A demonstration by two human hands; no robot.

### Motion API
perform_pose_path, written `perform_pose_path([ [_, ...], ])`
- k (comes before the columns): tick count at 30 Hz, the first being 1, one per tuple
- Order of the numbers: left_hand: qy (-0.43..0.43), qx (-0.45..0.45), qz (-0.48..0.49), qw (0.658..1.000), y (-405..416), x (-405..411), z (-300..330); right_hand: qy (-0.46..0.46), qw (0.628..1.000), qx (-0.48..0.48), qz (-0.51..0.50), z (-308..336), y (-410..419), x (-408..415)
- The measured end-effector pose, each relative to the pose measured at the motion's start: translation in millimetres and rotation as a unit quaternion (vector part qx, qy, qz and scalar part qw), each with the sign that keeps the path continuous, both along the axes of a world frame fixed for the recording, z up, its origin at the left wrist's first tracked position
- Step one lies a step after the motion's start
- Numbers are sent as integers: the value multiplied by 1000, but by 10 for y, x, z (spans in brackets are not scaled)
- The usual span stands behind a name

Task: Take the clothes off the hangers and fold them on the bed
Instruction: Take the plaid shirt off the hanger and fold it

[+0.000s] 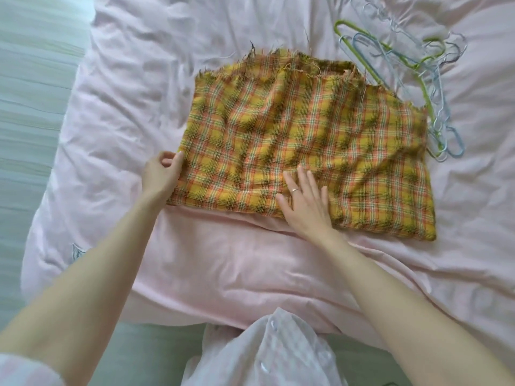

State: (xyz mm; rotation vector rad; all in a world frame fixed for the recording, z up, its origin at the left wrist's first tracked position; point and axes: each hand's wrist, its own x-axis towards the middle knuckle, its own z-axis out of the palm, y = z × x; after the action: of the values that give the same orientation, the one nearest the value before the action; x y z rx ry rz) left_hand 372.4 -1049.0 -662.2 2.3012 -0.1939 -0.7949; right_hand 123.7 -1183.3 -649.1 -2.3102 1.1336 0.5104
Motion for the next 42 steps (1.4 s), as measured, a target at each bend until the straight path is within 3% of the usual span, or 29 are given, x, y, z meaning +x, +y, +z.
perform_pose_path([
  [7,-6,38,44,998,51,93,-127,49,997,47,-33,-91,-3,76],
  [14,138,27,-52,989,121,38,-25,63,998,22,11,-151,146,220],
  [17,217,-23,-103,970,104,-86,12,89,995,30,19,-226,129,282],
  [20,247,1,-50,968,56,-132,45,84,994,64,15,-242,61,287],
  [24,310,65,-49,947,-6,-157,168,-6,989,142,-52,-165,-52,239],
  [26,313,75,-42,946,-95,-201,249,-72,964,211,-145,-108,-123,240],
  [29,232,69,-6,970,-365,-380,532,-139,897,311,-281,90,-199,138],
  [35,39,9,-80,996,-1151,-1015,1265,-248,760,440,-410,490,-672,-414],
  [38,-47,0,-184,982,-1629,-1703,1523,-299,698,474,-446,610,-1005,-910],
  [42,-124,23,-344,931,-2197,-2724,1511,-342,652,464,-492,664,-1469,-1618],
])
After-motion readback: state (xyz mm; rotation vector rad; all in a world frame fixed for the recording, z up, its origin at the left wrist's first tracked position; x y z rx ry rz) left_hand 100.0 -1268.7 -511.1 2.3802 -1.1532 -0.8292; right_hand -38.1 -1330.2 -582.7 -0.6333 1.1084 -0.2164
